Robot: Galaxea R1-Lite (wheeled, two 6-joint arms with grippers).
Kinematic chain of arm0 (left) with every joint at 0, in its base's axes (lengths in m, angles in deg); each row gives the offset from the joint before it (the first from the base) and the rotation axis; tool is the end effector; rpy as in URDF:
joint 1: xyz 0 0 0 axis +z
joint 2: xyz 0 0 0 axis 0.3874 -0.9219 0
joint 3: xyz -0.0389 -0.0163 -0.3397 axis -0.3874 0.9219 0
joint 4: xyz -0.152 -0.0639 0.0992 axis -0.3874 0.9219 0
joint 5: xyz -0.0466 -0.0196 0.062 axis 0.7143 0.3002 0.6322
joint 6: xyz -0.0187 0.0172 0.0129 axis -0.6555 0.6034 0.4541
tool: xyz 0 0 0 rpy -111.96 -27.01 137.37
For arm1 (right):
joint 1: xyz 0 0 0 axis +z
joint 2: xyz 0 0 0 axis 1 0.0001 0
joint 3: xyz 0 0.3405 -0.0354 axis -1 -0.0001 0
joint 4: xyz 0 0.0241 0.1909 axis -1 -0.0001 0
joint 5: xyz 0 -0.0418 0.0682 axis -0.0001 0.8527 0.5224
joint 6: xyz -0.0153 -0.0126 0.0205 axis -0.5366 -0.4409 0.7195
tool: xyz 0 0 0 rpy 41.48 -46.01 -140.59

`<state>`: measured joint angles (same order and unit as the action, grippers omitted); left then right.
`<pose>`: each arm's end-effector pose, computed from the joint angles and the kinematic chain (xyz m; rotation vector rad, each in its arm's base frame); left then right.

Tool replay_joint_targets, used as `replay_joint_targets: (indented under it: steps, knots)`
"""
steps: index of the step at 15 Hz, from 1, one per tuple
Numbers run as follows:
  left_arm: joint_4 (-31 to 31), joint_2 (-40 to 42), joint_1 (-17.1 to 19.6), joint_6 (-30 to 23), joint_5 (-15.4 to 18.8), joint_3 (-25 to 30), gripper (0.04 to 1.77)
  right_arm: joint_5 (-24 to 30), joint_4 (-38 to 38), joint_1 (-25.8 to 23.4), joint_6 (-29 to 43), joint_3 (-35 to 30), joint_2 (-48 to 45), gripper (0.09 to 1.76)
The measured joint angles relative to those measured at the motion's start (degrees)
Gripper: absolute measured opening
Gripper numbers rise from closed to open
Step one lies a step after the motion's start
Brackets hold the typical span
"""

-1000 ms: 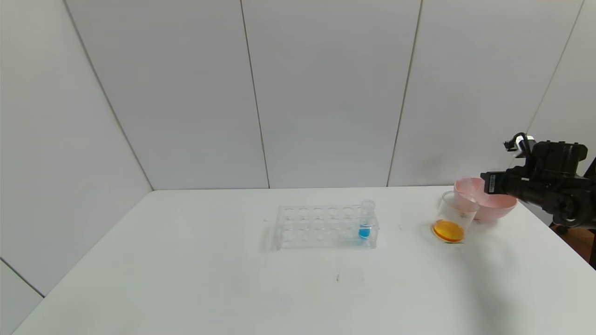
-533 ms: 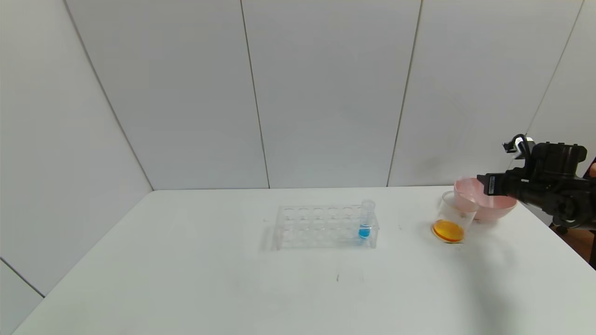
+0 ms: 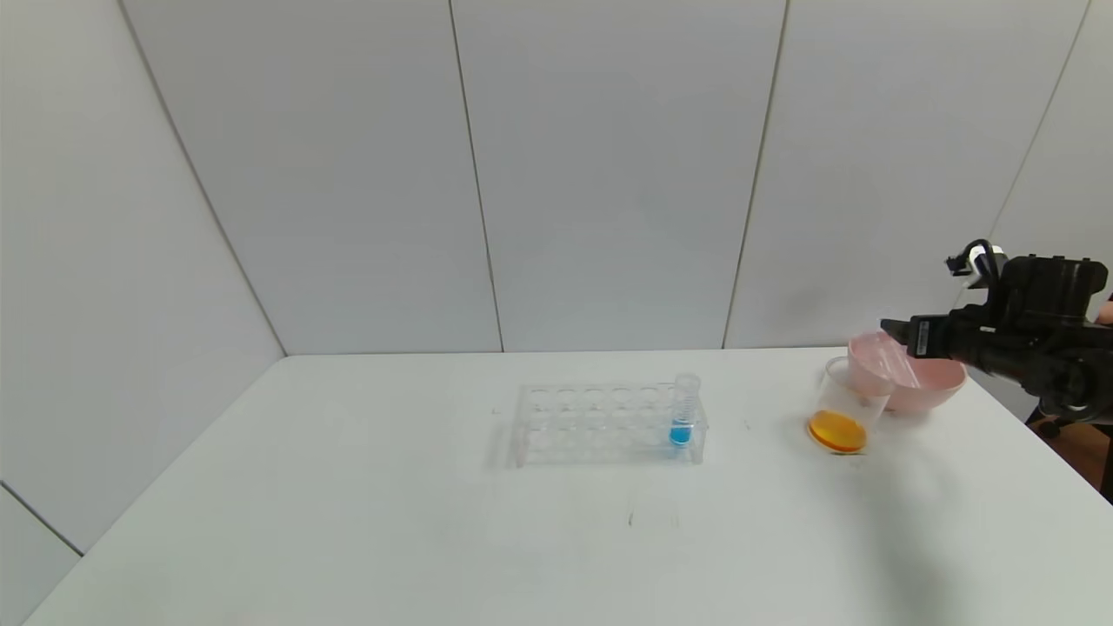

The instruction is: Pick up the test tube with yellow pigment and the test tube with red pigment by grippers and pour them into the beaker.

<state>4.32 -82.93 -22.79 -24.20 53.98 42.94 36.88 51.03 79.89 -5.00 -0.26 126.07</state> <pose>-0.0568 0.0001 0.0737 -0.0167 0.0171 0.0026 0.4372 -0.0756 0.1710 -0.0449 0.2948 -0.0863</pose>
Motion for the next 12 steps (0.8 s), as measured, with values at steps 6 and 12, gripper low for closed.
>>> replay_joint_targets:
  steps: [6,12]
  knots:
    - [0.00,0.00,0.00,0.00,-0.02,0.00,1.72,0.04,0.28,5.05,1.32,-11.53,-12.87,1.57]
    - [0.00,0.00,0.00,0.00,-0.02,0.00,1.72,0.04,0.83,11.53,1.50,-29.83,-36.22,1.64]
